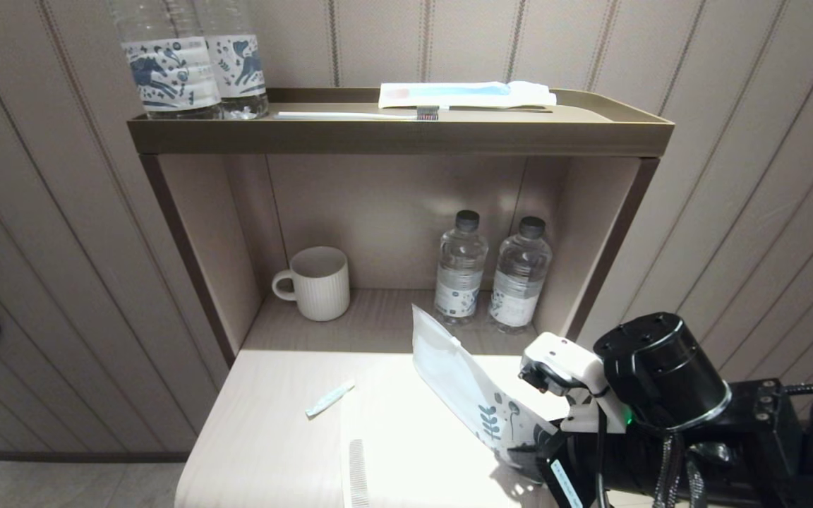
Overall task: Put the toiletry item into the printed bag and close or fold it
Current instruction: Pick up the storage bag
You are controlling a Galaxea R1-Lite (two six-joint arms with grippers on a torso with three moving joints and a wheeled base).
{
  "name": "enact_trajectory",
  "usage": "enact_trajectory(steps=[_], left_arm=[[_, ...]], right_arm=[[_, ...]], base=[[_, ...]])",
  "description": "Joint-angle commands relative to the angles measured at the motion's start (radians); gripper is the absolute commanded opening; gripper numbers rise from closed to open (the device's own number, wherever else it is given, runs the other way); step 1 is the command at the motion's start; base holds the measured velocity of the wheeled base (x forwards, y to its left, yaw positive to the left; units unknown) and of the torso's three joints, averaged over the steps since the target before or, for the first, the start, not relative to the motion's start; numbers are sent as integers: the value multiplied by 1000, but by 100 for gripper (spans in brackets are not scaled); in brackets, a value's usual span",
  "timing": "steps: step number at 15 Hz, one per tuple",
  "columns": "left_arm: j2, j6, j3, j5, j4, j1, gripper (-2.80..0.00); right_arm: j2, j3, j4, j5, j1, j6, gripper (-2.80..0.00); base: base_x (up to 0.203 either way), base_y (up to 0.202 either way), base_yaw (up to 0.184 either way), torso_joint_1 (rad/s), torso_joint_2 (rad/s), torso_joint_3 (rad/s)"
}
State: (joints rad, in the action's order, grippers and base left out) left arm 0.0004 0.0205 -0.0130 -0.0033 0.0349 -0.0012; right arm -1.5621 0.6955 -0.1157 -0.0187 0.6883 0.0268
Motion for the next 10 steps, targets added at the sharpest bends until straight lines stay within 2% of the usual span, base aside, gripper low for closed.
enact_trajectory(steps=[1, 8, 10], left_arm=[[0, -1, 0, 0, 0, 1, -280], [0, -5, 2, 8, -7, 1, -280], [0, -2, -31, 16, -3, 1, -280]], right_arm=[[4, -1, -1, 0, 0, 1, -280], [55, -8, -1, 2, -2, -1, -280], [102, -14, 2, -1, -2, -9, -280]], base=[[0, 0, 0, 0, 0, 0], [0, 0, 0, 0, 0, 0], [0, 0, 0, 0, 0, 0]])
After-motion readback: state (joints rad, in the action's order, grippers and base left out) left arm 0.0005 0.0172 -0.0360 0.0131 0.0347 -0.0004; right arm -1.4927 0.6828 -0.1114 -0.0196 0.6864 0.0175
